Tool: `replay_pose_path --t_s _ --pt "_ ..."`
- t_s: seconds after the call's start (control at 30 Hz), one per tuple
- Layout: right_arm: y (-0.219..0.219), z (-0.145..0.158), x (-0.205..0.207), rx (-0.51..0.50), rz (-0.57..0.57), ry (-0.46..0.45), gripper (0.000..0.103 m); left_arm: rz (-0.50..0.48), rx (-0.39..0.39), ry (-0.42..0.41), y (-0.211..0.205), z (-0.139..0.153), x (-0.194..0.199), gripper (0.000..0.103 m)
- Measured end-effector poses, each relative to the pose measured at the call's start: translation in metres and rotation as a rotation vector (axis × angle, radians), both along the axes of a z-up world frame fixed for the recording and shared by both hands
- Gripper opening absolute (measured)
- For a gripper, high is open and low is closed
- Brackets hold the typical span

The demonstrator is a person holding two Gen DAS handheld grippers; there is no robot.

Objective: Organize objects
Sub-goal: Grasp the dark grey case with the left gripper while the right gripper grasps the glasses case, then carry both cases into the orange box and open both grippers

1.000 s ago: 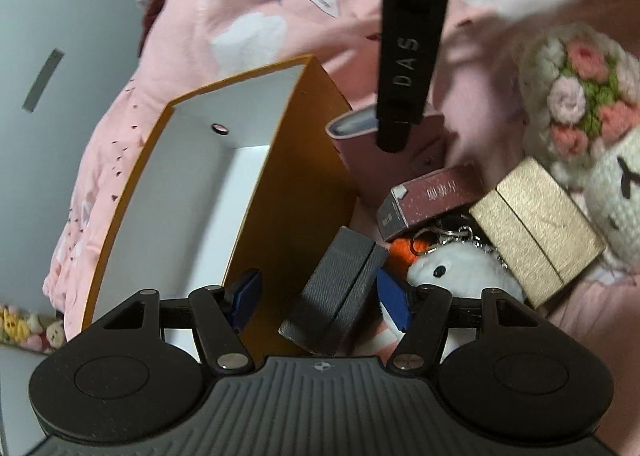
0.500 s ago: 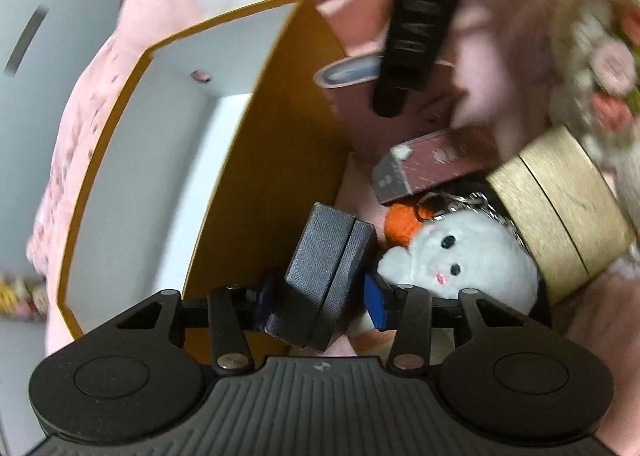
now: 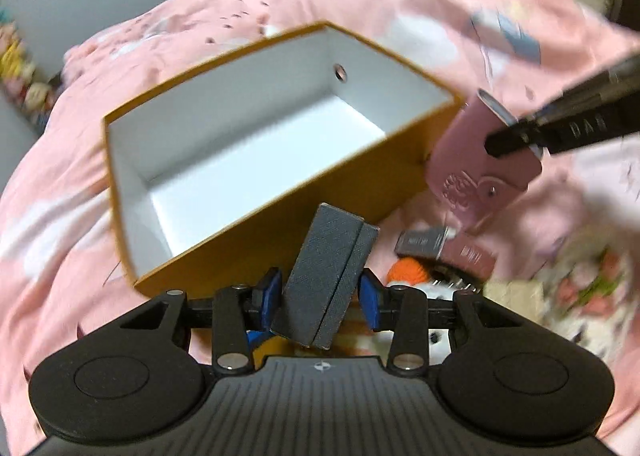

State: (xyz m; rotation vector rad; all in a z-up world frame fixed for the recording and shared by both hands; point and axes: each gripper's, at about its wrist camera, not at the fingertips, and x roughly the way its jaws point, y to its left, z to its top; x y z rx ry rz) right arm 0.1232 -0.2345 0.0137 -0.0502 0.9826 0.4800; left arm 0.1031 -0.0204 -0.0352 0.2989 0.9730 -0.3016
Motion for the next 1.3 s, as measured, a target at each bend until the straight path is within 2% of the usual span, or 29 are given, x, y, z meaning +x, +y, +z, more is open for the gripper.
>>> replay_pose_path --t_s 0.03,0.13,0.2,0.3,0.47,0.57,0.63,0.73,0.83,0.97,1.13,1.2,1.3 --pt "-0.001 0.008 -0.002 0.010 -0.002 -0.009 0.018 0.026 -0.062 0.000 0.007 0.012 -0.005 0.039" --pt "-0.009 0.027 -0.005 0.053 -0.012 -0.029 0.018 0.086 -0.207 0.009 0.023 0.035 -0.006 0.038" --pt "-0.012 0.039 -0.006 0.081 -0.016 -0.046 0.018 0.111 -0.262 -0.007 0.036 0.060 -0.013 0.038" --pt "-0.009 0.057 -0.005 0.103 -0.016 -0.089 0.018 0.122 -0.352 -0.036 0.042 0.081 -0.012 0.038" --pt "-0.005 0.083 0.004 0.120 -0.024 -0.181 0.018 0.145 -0.435 -0.086 0.039 0.103 0.000 0.038" --pt "-0.001 0.090 0.020 0.137 -0.026 -0.199 0.018 0.164 -0.468 -0.126 0.034 0.110 0.017 0.038" --pt "0.004 0.085 0.034 0.133 -0.036 -0.187 0.018 0.185 -0.459 -0.149 0.027 0.108 0.030 0.038" --pt "0.011 0.061 0.057 0.105 -0.067 -0.129 0.018 0.207 -0.429 -0.167 0.013 0.093 0.052 0.038" --pt "0.018 0.033 0.074 0.070 -0.091 -0.076 0.018 0.219 -0.394 -0.142 0.000 0.067 0.070 0.038" --pt "0.023 0.021 0.084 0.042 -0.088 -0.079 0.018 0.244 -0.389 -0.100 -0.012 0.033 0.087 0.038" --pt "0.030 0.003 0.095 -0.038 -0.076 -0.078 0.017 0.268 -0.379 -0.083 -0.022 0.009 0.094 0.038" --pt "0.029 -0.007 0.098 -0.042 -0.087 -0.042 0.018 0.277 -0.389 -0.056 -0.024 0.000 0.096 0.038" --pt "0.027 -0.009 0.096 -0.044 -0.090 -0.053 0.018 0.289 -0.401 -0.012 -0.028 -0.012 0.097 0.037"
